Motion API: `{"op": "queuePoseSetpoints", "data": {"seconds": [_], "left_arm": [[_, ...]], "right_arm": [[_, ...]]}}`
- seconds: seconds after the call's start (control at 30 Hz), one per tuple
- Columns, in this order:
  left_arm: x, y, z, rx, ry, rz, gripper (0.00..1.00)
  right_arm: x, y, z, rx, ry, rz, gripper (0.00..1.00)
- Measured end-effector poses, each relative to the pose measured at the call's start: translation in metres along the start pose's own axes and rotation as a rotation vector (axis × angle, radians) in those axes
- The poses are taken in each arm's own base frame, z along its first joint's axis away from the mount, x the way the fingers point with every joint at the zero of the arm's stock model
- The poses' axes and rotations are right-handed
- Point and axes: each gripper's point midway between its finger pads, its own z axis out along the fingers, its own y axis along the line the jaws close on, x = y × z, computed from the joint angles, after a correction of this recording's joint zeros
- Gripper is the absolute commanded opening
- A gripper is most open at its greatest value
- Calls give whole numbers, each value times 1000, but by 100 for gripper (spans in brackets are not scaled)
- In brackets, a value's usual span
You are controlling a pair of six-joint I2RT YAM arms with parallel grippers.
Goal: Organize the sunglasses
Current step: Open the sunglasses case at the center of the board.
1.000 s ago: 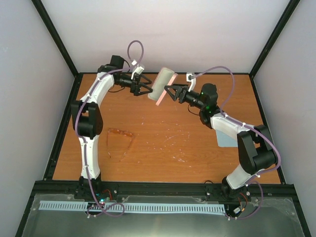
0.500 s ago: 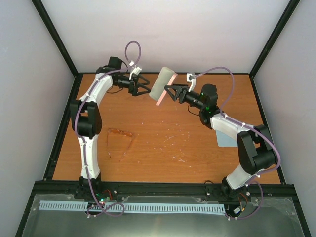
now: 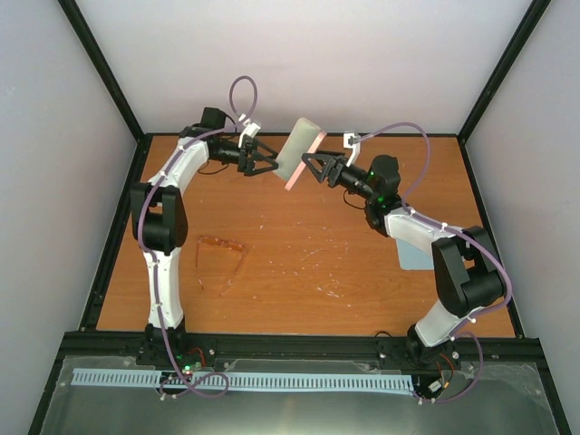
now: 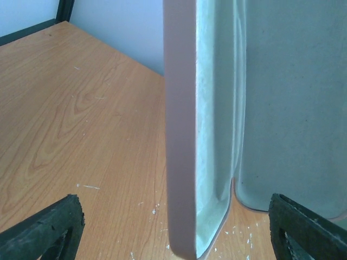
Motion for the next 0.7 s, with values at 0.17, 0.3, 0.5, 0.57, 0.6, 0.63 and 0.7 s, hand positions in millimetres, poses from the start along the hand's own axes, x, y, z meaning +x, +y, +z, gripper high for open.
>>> {"op": "queuePoseSetpoints", "data": {"seconds": [0.17,0.3,0.5,0.57,0.6,0.63,0.7], "left_arm": [[-5,-6,9,30,-9,-10,60],[-6,-13,21,59,-3,-3,59],[-5,-17,28,72,7,-9,1],[-4,-15,28,60,13,-11,1],[-4,-15,28,62,14,-16,1],[-3,-16,28,66,13,-22,1],[-3,-17,28,67,14,-28,1]], "right_arm": [[1,-1,0,-1,3,6,17],[0,1,0,-6,0,6,17],[-2,3,1,-12,-2,1,17],[-1,4,1,-23,7,-1,17],[-1,6,2,-27,6,-4,17],[0,7,2,-27,6,-8,17],[0,6,3,-26,9,-10,26]]}}
